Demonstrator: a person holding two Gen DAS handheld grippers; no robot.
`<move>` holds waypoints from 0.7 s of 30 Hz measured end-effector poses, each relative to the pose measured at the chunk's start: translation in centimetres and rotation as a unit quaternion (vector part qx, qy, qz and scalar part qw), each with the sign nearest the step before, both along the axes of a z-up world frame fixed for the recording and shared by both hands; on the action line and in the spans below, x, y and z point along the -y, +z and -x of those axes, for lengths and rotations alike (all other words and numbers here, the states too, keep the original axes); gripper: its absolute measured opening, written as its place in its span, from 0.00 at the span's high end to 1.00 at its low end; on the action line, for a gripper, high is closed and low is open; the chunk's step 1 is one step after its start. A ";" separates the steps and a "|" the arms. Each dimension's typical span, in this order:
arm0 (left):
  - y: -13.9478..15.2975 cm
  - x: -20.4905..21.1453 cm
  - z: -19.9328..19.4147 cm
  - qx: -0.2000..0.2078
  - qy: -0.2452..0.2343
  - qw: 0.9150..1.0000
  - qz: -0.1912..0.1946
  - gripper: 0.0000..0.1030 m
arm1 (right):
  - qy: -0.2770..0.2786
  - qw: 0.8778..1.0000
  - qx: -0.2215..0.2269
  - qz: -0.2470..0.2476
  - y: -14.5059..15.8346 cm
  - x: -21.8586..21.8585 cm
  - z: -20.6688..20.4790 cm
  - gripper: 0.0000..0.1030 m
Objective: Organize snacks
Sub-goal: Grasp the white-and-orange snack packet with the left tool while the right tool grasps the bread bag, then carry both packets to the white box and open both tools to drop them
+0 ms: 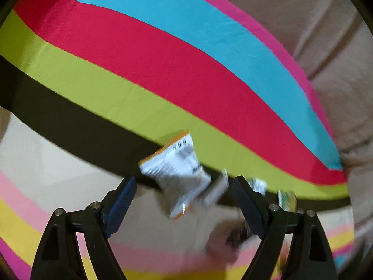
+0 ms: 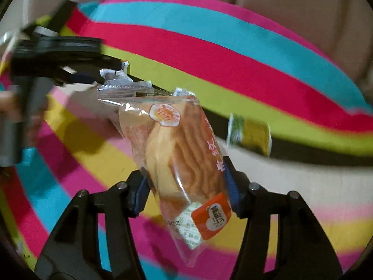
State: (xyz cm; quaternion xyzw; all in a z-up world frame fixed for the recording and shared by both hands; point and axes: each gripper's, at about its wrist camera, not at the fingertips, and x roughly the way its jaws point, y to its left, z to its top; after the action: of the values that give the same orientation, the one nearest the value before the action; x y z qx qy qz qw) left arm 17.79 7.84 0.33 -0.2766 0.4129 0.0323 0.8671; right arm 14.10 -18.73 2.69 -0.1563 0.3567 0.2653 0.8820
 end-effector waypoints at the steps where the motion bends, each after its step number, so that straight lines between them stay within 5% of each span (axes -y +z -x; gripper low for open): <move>1: -0.2 0.4 -0.7 -0.006 0.013 1.000 -0.008 0.17 | -0.009 1.000 -0.006 -0.019 0.1 0.9 0.9 0.42; 4: -0.3 2.2 -1.7 -0.015 0.029 0.997 -0.074 0.18 | -0.030 0.998 -0.017 -0.049 0.4 2.1 2.9 0.42; 5: -0.3 3.0 -1.5 -0.029 0.022 0.995 -0.096 0.28 | -0.035 0.998 -0.018 -0.053 0.6 2.5 3.7 0.41; 8: -0.4 2.9 0.8 -0.021 0.015 0.996 -0.084 0.58 | -0.042 0.996 -0.026 -0.071 1.2 4.1 5.7 0.41; 12: 0.2 1.6 5.6 -0.011 -0.010 0.996 -0.088 0.60 | -0.057 0.993 -0.031 -0.099 1.9 5.9 8.7 0.41; 17: 2.1 1.7 15.1 0.010 -0.036 0.988 -0.148 0.60 | -0.065 0.989 -0.045 -0.123 1.4 6.2 13.0 0.41; 21: 2.6 1.4 22.0 0.004 -0.059 0.991 -0.118 0.60 | -0.061 0.988 -0.061 -0.129 1.1 6.3 16.8 0.41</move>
State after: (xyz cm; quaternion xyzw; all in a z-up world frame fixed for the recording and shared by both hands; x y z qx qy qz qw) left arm -4.18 6.48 2.91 -0.1480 0.4179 0.0285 0.8959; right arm -2.66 -25.08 3.83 -0.0030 0.3813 0.2632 0.8862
